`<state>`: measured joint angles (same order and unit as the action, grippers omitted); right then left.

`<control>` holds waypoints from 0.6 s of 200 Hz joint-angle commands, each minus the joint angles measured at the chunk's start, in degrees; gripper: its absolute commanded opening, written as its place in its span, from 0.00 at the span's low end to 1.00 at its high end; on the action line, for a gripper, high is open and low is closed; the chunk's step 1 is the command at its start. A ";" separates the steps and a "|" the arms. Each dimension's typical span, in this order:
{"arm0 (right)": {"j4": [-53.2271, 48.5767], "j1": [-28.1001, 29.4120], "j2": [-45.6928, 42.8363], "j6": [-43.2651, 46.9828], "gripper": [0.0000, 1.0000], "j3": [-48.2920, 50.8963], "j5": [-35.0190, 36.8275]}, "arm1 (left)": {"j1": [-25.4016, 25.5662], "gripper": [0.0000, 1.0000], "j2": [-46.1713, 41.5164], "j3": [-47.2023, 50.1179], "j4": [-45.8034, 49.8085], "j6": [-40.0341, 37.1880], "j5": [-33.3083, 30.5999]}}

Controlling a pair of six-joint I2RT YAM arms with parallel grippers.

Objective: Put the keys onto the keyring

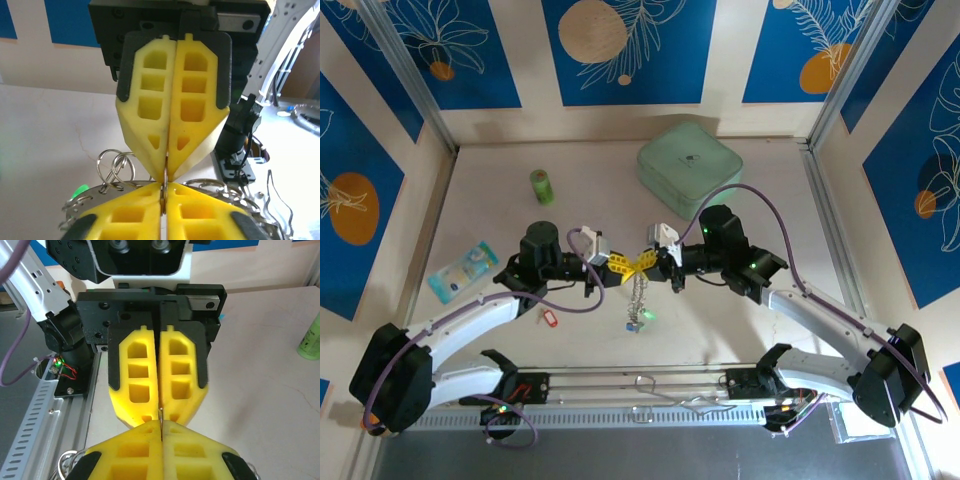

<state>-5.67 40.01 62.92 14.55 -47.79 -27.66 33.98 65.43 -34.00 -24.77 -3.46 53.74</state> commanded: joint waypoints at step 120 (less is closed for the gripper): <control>0.52 2.83 -12.92 14.98 0.37 9.66 18.89 | 9.14 0.00 -12.61 8.81 -0.74 -38.30 -33.58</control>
<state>-6.07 41.06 50.37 23.07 -38.98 -11.38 41.36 54.06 -27.55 -21.10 -30.44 25.23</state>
